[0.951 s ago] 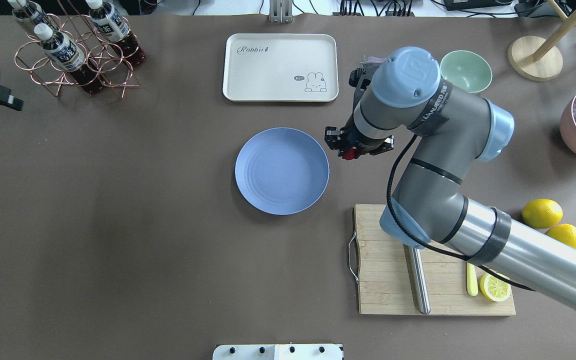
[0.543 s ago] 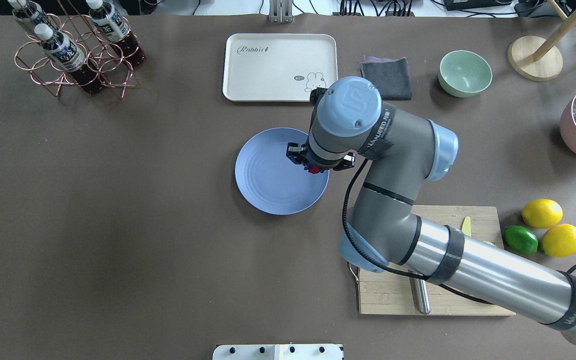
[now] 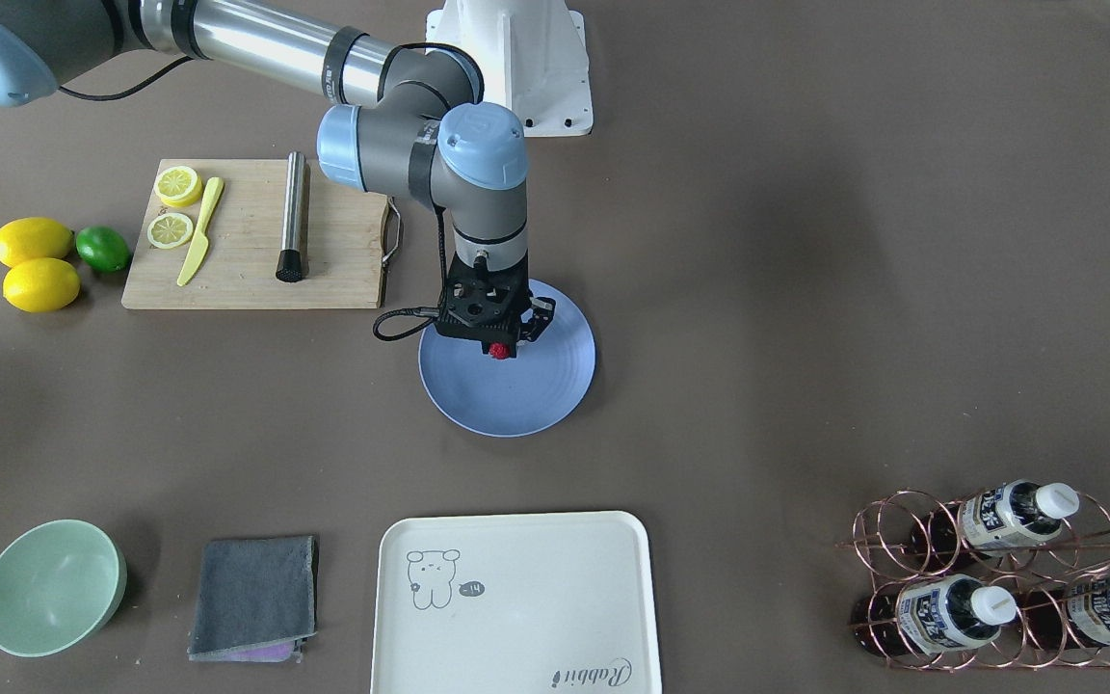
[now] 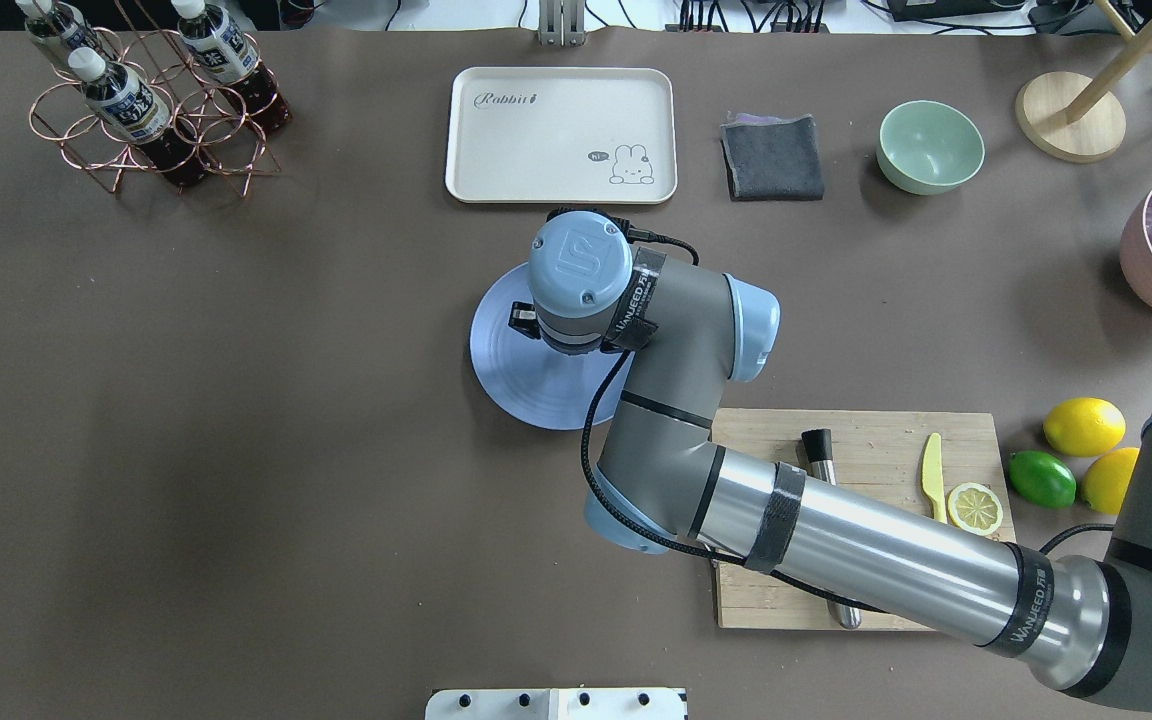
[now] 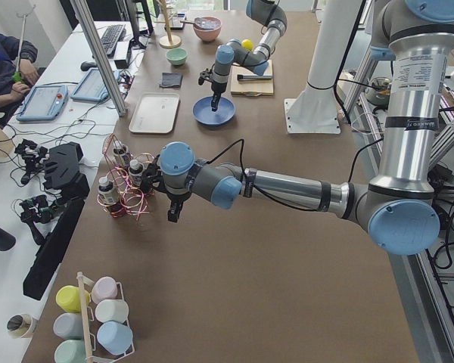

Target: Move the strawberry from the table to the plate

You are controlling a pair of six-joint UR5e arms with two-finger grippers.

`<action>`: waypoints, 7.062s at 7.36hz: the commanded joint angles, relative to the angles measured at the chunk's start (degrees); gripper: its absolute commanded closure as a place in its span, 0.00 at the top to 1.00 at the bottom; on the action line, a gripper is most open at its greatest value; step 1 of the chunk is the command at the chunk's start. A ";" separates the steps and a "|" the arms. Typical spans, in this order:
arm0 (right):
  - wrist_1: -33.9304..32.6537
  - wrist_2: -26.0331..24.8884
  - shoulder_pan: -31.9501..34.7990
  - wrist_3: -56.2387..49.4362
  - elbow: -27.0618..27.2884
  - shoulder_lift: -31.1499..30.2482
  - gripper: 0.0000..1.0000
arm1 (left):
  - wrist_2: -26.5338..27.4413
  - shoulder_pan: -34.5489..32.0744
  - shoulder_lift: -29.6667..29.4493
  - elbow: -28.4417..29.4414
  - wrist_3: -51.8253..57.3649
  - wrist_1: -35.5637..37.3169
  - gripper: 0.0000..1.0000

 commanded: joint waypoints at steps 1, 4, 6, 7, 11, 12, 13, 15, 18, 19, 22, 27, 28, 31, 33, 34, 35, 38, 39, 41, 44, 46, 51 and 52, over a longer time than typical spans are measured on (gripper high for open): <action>0.98 -0.07 -0.03 -0.29 -0.76 0.03 0.00 | -0.01 -0.03 0.30 -0.06 0.01 -0.19 0.98; 1.07 0.11 -0.03 -2.82 -0.76 0.11 0.84 | -0.01 -0.03 0.30 0.03 0.01 -0.19 0.98; 1.07 0.37 0.23 -3.98 -0.07 0.11 1.00 | -0.01 -0.03 0.30 0.03 0.01 -0.19 0.98; 0.72 1.59 1.37 -4.50 1.33 0.20 1.00 | -0.01 -0.03 0.30 0.03 0.09 -0.19 0.98; -16.47 14.76 15.84 -24.02 14.05 -4.86 1.00 | 0.86 -2.99 1.43 0.56 0.35 0.25 0.98; -17.38 17.49 20.75 -31.24 18.70 -11.07 1.00 | 1.21 -3.97 1.53 1.17 2.79 0.51 0.98; -17.56 21.34 26.63 -39.06 21.62 -16.79 1.00 | 3.22 -5.81 1.61 3.09 8.13 1.21 0.98; -17.65 28.38 37.37 -51.47 22.79 -24.81 1.00 | 5.26 -10.38 2.58 3.11 19.12 7.95 0.98; -17.65 28.76 43.81 -62.49 23.14 -34.57 1.00 | 7.19 -10.66 6.45 3.02 19.25 11.75 0.98; -17.83 28.85 45.22 -63.13 22.27 -39.04 1.00 | 7.11 -10.66 7.41 2.93 19.60 11.42 0.98; -18.09 27.97 55.48 -76.10 21.74 -47.06 1.00 | 6.76 -10.57 7.50 3.89 19.43 11.77 0.98; -18.01 27.97 57.98 -76.32 18.75 -47.61 1.00 | 6.23 -10.66 7.50 3.46 19.25 11.85 0.98; -18.01 28.15 57.98 -76.32 18.75 -47.70 1.00 | 6.23 -10.58 7.50 3.46 19.25 11.77 0.98; -17.92 28.06 57.98 -76.32 18.75 -47.70 1.00 | 6.23 -10.57 7.50 3.55 19.25 11.85 0.98; -17.83 28.32 57.98 -76.32 18.75 -48.14 1.00 | 6.23 -10.57 7.50 3.46 19.25 11.85 0.98; -17.83 28.32 57.98 -76.32 18.75 -48.31 1.00 | 6.23 -10.66 7.50 3.46 19.25 11.85 0.98; -17.83 28.32 57.98 -76.32 18.83 -48.66 1.00 | 6.23 -10.58 7.59 3.63 19.25 11.94 0.98; -17.74 28.59 57.98 -76.31 18.92 -50.33 1.00 | 6.31 -10.57 8.38 3.72 19.25 11.77 0.98; -17.74 28.67 57.98 -76.40 19.18 -50.77 1.00 | 6.23 -10.57 8.82 3.72 19.25 11.68 0.98; -17.74 28.67 57.98 -76.40 18.93 -50.78 1.00 | 6.23 -10.57 9.17 3.64 19.25 11.59 0.98; -17.74 28.67 57.98 -76.40 19.01 -51.39 1.00 | 6.31 -10.57 9.52 3.72 19.25 11.50 0.98; -17.65 28.67 57.98 -76.49 19.19 -51.39 1.00 | 6.23 -10.57 9.53 3.72 19.25 11.50 0.98; -17.65 28.67 57.98 -76.40 19.45 -51.39 1.00 | 6.23 -10.57 9.53 3.72 19.25 11.33 0.98; -17.65 28.67 57.98 -76.40 19.54 -51.39 1.00 | 6.31 -10.57 9.61 3.72 19.25 11.33 0.98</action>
